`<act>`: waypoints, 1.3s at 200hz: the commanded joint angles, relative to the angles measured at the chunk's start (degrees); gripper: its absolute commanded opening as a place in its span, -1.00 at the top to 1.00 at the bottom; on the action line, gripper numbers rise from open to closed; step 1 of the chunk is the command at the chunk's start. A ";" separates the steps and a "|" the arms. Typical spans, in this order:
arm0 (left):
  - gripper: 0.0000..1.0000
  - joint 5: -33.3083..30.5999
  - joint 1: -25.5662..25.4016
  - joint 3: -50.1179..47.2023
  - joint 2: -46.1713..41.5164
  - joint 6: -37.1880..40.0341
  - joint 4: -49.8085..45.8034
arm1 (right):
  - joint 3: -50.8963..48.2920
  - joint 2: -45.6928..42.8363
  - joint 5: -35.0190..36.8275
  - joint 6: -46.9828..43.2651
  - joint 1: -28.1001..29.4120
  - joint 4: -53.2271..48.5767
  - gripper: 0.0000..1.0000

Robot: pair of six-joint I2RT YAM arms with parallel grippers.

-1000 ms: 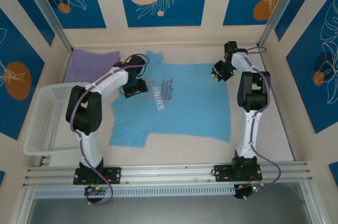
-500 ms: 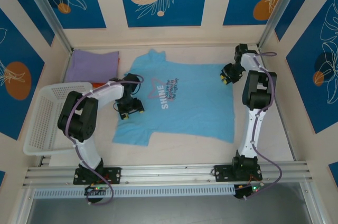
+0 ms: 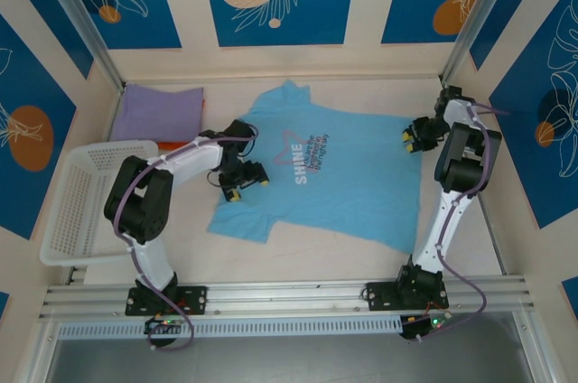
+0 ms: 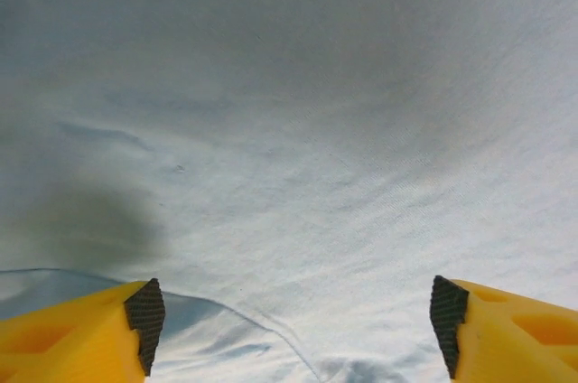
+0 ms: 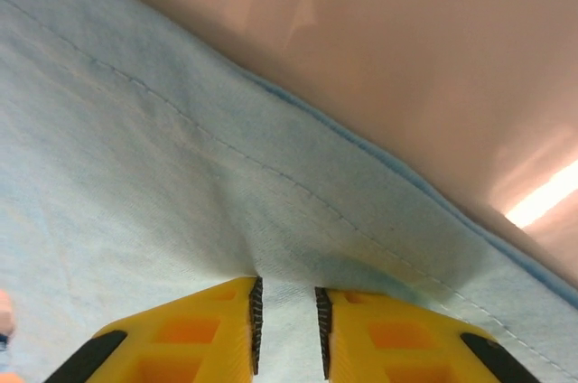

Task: Fold and stack the t-shirts

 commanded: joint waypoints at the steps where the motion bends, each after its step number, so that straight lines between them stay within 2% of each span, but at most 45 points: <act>1: -0.73 -0.80 0.47 6.65 0.56 1.87 -4.24 | 0.61 -1.34 -1.39 -0.97 -1.13 0.56 0.36; 19: -0.83 -4.55 1.39 10.46 -0.78 4.14 -8.55 | 0.29 -4.86 -3.82 -2.29 -0.33 2.23 0.11; 38: -0.84 -8.56 2.25 10.04 -4.03 4.97 -12.42 | -3.64 -10.89 -4.50 -2.91 0.78 3.03 -0.03; 59: -0.75 -10.73 2.39 4.73 -8.75 6.10 -14.87 | -14.10 -20.69 -3.31 -1.71 2.09 3.48 -0.15; 66: -0.67 -10.91 2.30 2.35 -10.16 6.95 -15.41 | -18.40 -24.50 -2.09 -1.18 2.73 3.36 -0.23; 81: -0.51 -11.88 2.27 -3.30 -13.45 8.94 -16.74 | -27.81 -32.68 1.28 0.09 4.51 1.96 -0.25; 113: -0.39 -7.15 2.30 -13.64 -18.13 12.40 -16.18 | -42.24 -45.72 8.02 1.25 8.43 -7.07 -0.34; 156: -0.23 -1.29 2.61 -18.04 -17.11 13.73 -10.71 | -59.00 -64.80 9.59 5.92 9.00 -10.37 -0.28; 202: -0.14 -4.95 3.31 -19.77 -14.21 15.01 -7.17 | -65.03 -67.26 6.66 5.09 9.00 -10.50 -0.23; 243: 0.00 -7.12 3.42 -23.60 -14.52 14.21 -5.31 | -65.06 -67.41 9.47 5.38 8.81 -13.46 -0.22; 260: 0.15 -7.81 3.32 -25.09 -15.16 13.65 -4.67 | -65.15 -67.85 11.61 6.58 8.18 -15.83 -0.15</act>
